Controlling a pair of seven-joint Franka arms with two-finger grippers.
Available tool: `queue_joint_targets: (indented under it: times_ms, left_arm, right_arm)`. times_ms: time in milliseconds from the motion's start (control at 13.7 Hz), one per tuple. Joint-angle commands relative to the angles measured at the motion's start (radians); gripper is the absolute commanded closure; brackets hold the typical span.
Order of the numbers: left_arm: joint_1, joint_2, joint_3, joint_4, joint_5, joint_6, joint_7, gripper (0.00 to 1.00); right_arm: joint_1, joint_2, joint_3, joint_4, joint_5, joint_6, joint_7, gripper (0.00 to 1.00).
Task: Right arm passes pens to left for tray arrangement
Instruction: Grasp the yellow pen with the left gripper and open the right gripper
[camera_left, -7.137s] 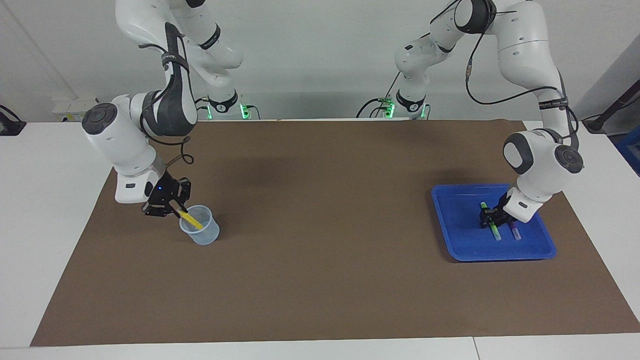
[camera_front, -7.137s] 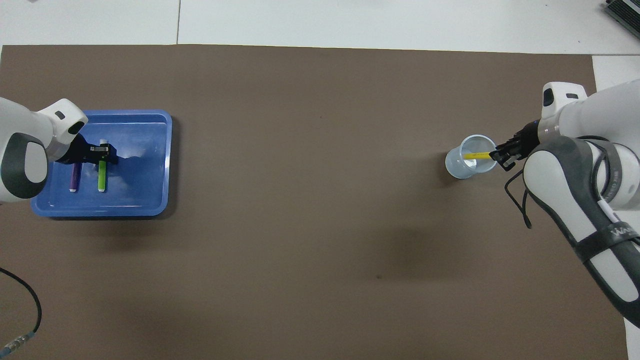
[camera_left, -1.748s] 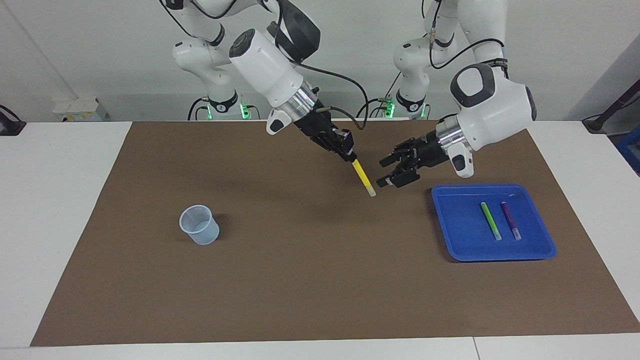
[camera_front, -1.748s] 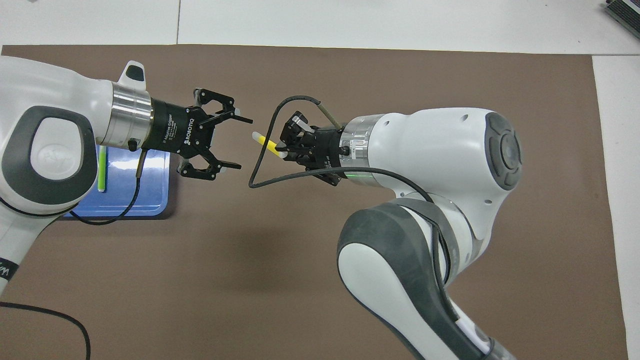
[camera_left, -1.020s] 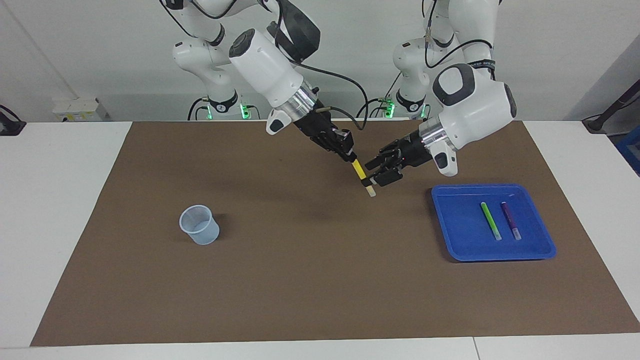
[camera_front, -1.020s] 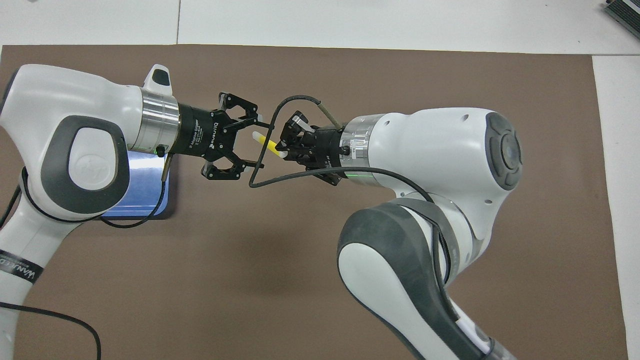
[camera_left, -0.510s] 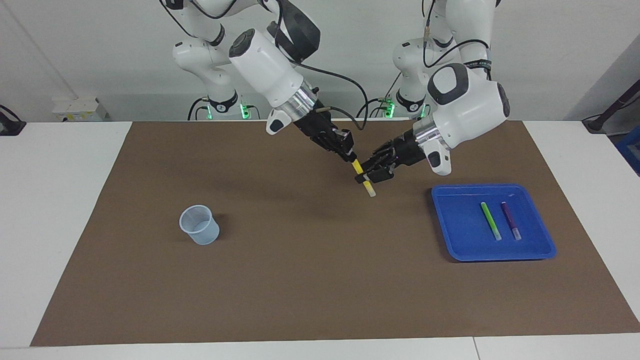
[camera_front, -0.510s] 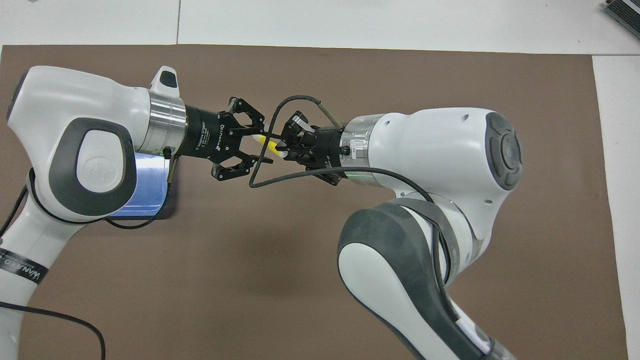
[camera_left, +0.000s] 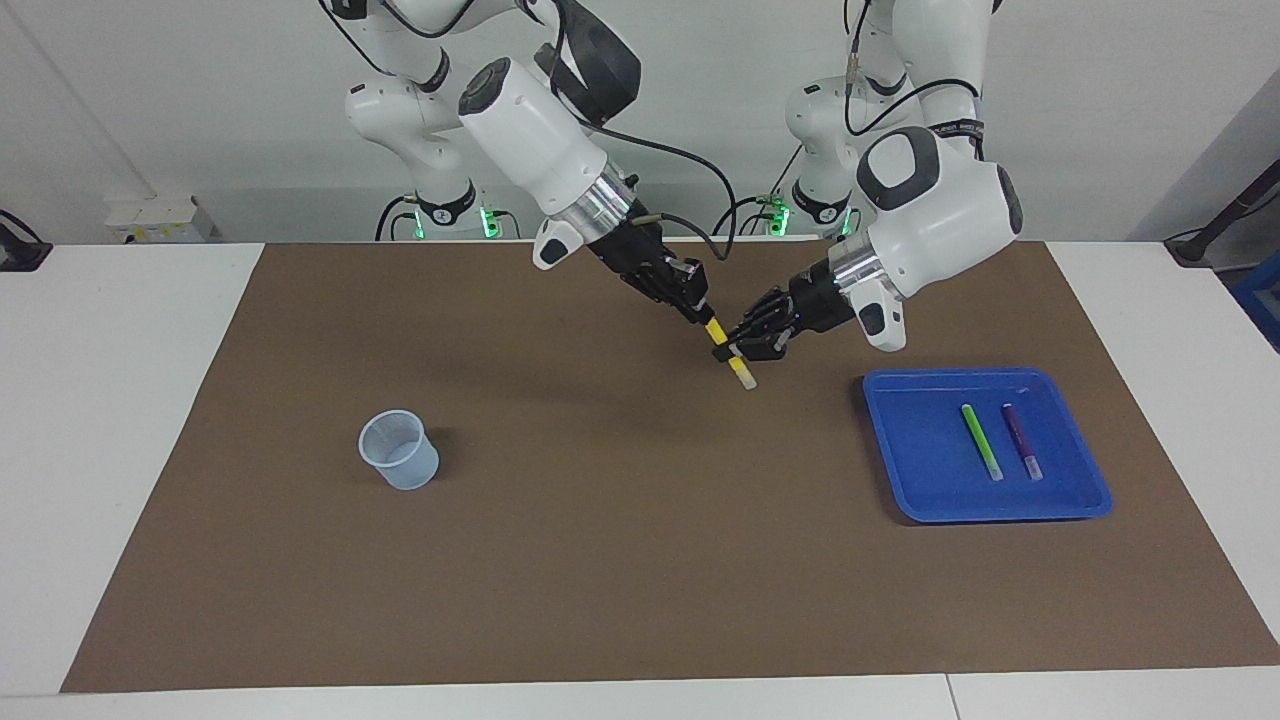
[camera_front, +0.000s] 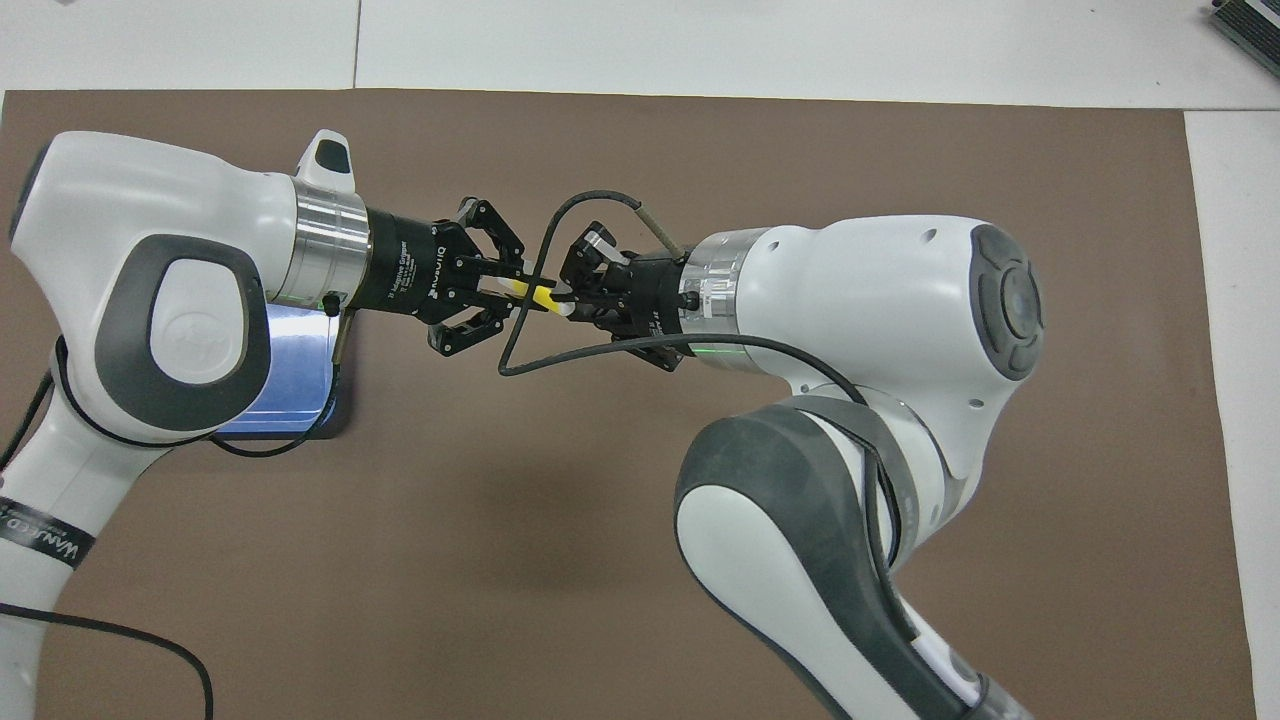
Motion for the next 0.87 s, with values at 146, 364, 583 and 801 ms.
queue_joint_targets:
  times_ms: [146,364,583,801]
  left_arm:
    - [0.026,-0.022,0.011,-0.022,-0.014,-0.027,0.021,1.00]
    - [0.057,-0.032,0.012,-0.022,0.001,-0.113,0.137,1.00]
    - [0.066,-0.035,0.012,-0.024,0.125,-0.147,0.251,1.00]
    - [0.068,-0.037,0.012,-0.031,0.290,-0.154,0.379,1.00]
  right_arm:
    - [-0.047,-0.007,0.000,0.008,0.017,-0.054,-0.003,0.00]
    - [-0.087,-0.027,-0.003,0.010,0.014,-0.119,-0.067,0.00]
    - [-0.178,-0.067,-0.008,0.010,0.011,-0.276,-0.267,0.00]
    - [-0.245,-0.087,-0.008,0.010,-0.082,-0.408,-0.439,0.00]
